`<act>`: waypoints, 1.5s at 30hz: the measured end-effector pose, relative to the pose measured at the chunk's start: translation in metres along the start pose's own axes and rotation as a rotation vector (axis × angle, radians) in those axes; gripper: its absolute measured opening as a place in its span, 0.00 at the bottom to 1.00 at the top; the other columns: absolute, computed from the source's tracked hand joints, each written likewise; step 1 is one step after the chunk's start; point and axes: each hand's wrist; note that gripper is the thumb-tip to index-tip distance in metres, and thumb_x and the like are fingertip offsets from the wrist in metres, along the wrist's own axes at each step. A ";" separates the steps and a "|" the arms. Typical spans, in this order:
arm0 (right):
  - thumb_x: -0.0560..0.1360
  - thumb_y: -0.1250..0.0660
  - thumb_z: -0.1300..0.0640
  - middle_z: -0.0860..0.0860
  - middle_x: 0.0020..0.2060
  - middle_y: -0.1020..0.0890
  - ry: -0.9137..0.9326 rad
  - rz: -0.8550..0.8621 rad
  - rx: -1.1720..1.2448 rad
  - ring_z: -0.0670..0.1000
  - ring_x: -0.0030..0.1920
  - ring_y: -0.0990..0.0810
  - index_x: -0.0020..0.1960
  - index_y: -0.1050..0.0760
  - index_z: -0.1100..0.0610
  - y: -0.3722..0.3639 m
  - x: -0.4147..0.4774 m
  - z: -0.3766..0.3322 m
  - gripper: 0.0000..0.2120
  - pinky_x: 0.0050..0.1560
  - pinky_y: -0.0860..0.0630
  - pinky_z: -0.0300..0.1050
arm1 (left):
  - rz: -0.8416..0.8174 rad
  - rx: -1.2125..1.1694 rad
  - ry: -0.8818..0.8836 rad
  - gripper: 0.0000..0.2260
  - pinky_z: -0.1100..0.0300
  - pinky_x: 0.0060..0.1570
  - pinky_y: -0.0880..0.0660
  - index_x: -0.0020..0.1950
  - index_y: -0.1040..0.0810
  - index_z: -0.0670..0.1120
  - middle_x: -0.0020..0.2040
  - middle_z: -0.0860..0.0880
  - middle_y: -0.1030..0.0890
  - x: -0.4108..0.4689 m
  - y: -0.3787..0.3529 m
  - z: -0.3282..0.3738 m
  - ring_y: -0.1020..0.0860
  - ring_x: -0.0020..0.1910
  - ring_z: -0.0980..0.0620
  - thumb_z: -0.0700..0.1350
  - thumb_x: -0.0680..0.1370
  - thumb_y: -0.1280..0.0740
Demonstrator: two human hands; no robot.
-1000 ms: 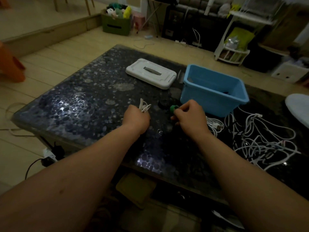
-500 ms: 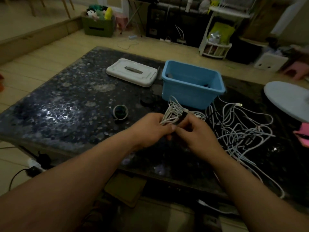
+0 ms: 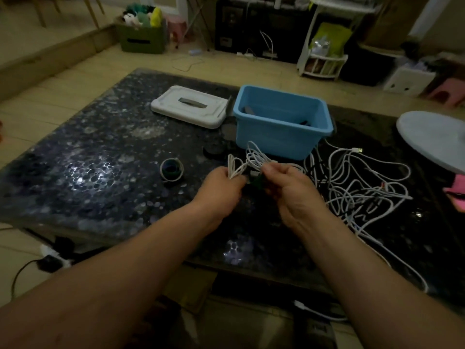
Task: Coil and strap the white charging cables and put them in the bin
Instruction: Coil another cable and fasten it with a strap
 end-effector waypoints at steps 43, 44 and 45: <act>0.83 0.30 0.53 0.50 0.38 0.13 0.235 -0.072 -0.581 0.48 0.40 0.14 0.46 0.16 0.55 0.025 -0.030 -0.011 0.09 0.44 0.19 0.45 | -0.534 0.149 -0.208 0.17 0.43 0.49 0.25 0.65 0.21 0.40 0.53 0.35 0.17 -0.013 -0.015 0.021 0.23 0.44 0.38 0.35 0.79 0.41; 0.83 0.31 0.54 0.47 0.36 0.14 0.239 -0.071 -0.590 0.46 0.39 0.15 0.46 0.16 0.54 0.025 -0.030 -0.011 0.09 0.42 0.21 0.41 | -0.516 0.098 -0.180 0.15 0.41 0.49 0.26 0.63 0.20 0.39 0.54 0.31 0.18 -0.011 -0.015 0.018 0.23 0.45 0.36 0.36 0.79 0.40; 0.84 0.32 0.54 0.45 0.34 0.15 0.244 -0.073 -0.608 0.43 0.37 0.17 0.46 0.17 0.53 0.025 -0.030 -0.011 0.09 0.40 0.23 0.38 | -0.488 0.066 -0.171 0.13 0.42 0.50 0.26 0.60 0.20 0.37 0.53 0.28 0.19 -0.011 -0.015 0.016 0.22 0.45 0.38 0.36 0.79 0.39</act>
Point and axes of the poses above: each hand's wrist, its own x-axis towards the middle knuckle, its own y-axis out of the back of the hand, z = x × y
